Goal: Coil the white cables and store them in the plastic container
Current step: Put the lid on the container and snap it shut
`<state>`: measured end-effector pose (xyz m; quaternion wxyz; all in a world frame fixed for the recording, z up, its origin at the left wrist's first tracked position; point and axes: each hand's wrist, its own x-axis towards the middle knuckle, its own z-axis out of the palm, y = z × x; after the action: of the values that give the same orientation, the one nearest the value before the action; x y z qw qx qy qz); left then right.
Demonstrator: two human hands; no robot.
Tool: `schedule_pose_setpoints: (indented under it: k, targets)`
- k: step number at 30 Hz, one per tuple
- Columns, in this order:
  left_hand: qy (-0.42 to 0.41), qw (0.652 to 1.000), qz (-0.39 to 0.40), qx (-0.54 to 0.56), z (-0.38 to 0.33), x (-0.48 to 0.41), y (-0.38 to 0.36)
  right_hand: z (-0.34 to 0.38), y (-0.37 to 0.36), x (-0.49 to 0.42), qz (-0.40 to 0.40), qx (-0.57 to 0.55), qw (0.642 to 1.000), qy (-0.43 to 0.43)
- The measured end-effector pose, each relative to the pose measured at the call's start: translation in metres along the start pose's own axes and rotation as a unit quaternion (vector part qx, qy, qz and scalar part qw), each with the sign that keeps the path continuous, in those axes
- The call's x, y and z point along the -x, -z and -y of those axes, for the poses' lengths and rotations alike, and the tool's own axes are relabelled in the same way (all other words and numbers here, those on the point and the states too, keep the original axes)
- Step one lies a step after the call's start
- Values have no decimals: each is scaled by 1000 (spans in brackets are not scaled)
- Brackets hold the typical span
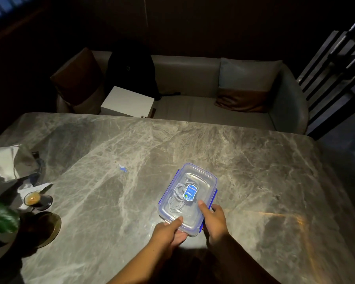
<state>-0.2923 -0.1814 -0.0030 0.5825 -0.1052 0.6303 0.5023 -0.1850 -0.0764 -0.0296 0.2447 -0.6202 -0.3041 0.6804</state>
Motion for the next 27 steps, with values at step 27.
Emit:
schedule_pose_setpoints:
  k: [27]
  targets:
    - [-86,985,-49,-140,-51,-30,18,51,17,-3,96,115,988,26]
